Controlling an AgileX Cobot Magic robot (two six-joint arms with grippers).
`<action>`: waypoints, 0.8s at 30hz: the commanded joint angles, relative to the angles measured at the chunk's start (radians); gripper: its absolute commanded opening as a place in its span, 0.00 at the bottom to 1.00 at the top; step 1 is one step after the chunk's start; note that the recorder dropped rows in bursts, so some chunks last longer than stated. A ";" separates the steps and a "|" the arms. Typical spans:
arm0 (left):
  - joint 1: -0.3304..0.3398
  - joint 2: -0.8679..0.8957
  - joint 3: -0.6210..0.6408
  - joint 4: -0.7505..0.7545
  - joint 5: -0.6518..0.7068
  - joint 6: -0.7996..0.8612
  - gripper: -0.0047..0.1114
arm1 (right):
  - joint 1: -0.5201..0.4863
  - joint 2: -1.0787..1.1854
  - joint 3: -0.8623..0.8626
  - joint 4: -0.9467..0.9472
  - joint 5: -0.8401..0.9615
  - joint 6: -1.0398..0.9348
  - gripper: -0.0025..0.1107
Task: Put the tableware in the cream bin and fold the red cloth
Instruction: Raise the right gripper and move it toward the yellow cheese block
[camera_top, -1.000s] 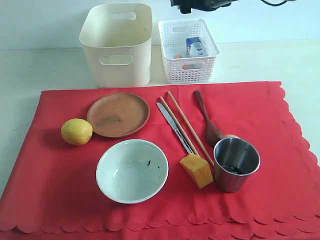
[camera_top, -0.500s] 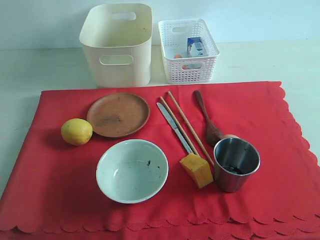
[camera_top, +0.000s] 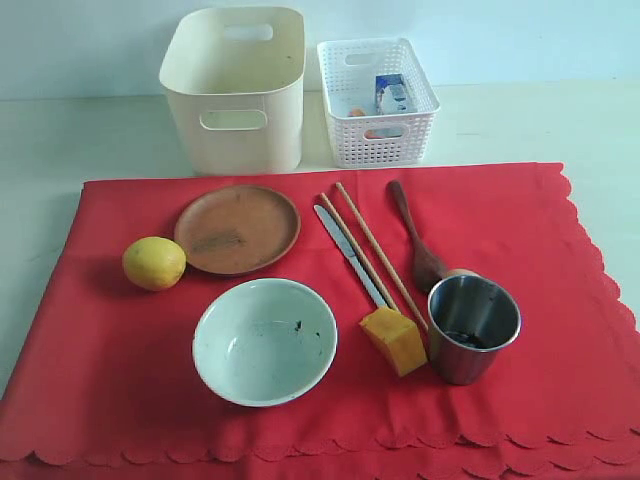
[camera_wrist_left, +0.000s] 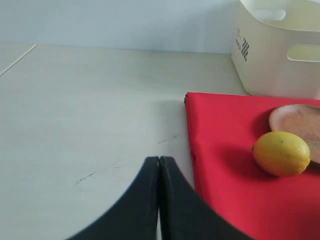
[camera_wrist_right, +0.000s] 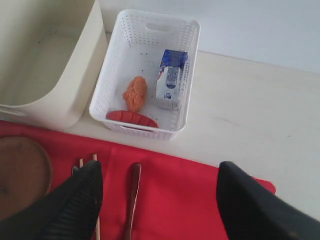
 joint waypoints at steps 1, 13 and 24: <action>0.002 -0.007 -0.001 -0.005 -0.012 0.002 0.04 | -0.004 -0.101 0.145 0.038 -0.051 -0.007 0.57; 0.002 -0.007 -0.001 -0.005 -0.012 0.002 0.04 | -0.004 -0.371 0.435 0.214 -0.060 -0.206 0.57; 0.002 -0.007 -0.001 -0.005 -0.012 0.002 0.04 | -0.004 -0.514 0.592 0.380 0.044 -0.362 0.57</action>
